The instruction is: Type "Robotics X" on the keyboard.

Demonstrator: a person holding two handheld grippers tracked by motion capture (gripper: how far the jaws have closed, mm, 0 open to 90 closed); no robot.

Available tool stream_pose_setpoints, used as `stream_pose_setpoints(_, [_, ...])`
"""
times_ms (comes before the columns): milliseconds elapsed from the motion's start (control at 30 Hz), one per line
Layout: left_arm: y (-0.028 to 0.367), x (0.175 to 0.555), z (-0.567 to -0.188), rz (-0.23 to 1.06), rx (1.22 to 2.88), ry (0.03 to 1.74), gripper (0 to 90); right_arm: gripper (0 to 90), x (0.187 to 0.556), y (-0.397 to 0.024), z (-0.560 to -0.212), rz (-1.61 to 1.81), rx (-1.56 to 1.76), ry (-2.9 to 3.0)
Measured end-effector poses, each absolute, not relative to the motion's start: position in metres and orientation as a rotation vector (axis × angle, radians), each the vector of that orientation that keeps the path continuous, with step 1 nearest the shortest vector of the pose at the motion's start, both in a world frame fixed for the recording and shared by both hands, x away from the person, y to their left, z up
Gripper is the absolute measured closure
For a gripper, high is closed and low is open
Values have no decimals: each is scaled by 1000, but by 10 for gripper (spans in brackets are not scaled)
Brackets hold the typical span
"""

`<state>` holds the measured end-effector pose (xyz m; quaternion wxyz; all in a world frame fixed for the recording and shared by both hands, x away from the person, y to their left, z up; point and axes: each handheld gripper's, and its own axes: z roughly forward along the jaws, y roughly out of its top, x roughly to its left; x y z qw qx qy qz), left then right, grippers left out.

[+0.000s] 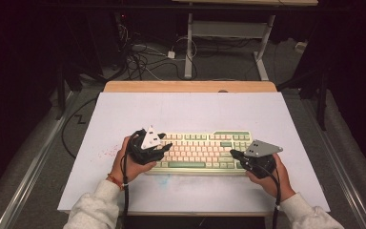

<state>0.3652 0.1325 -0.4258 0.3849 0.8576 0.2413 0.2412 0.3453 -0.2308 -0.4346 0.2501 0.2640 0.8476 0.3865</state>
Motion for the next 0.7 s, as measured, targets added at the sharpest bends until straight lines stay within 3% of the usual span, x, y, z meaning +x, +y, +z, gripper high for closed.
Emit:
stream_pose_setpoints(133, [139,356,-430,676,2172,626,323,900,346,-231,-434,1063,722,2313])
stream_pose_setpoints(267, [150,347,-437,672,2143,646,220,900,347,-230,-434,1065,726,2316])
stream_pose_setpoints(700, [179,322,-452,688,2148,697,186,900,355,-221,-426,1100,728,2309])
